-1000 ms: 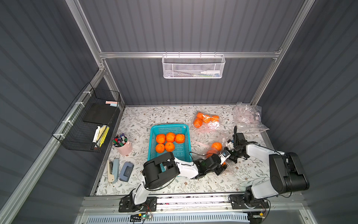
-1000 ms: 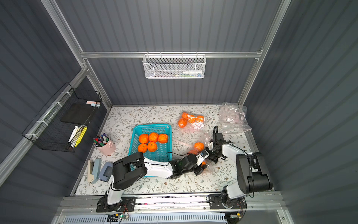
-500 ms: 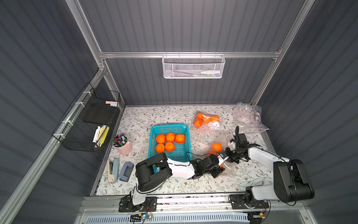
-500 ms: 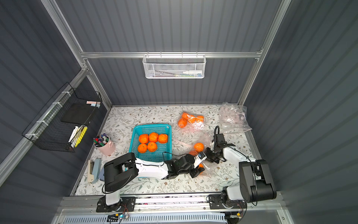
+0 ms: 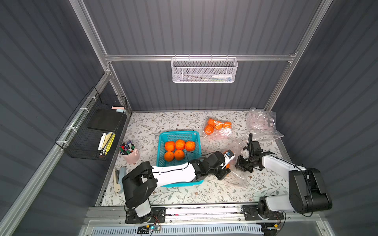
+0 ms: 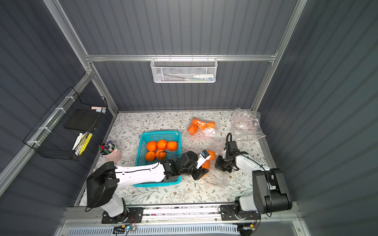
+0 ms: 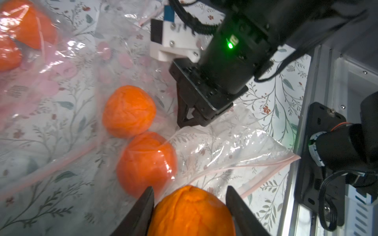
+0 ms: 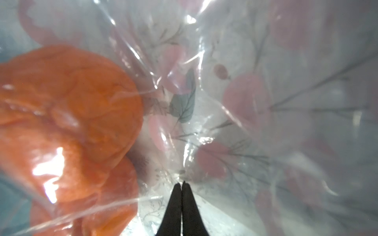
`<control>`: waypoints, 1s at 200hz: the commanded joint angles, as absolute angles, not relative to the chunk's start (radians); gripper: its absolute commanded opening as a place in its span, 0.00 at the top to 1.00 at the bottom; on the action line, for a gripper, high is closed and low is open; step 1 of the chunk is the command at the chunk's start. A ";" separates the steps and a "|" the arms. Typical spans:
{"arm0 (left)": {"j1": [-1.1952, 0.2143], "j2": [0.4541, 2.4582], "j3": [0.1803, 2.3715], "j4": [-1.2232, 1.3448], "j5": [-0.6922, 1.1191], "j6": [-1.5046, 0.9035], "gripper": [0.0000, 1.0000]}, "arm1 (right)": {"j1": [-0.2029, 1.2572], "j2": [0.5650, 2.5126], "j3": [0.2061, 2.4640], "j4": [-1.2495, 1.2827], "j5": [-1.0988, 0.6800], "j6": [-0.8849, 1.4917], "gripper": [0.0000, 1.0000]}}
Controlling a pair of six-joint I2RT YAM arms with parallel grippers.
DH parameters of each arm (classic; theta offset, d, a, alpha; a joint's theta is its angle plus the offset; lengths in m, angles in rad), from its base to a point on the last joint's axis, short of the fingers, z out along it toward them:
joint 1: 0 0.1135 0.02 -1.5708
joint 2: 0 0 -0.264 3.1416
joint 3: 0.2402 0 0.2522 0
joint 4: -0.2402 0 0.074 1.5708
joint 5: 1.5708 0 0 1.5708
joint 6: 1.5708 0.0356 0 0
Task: Open the zip-top bag and take out the orange
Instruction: Pick up the orange from the zipper food storage bag, then place the orange in the basket.
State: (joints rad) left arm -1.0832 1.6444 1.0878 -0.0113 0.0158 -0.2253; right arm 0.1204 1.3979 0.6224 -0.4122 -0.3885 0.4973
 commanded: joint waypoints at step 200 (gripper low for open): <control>-0.745 1.481 0.820 0.022 -0.353 -0.302 0.59 | 0.118 1.393 0.608 -0.410 -0.393 0.502 0.92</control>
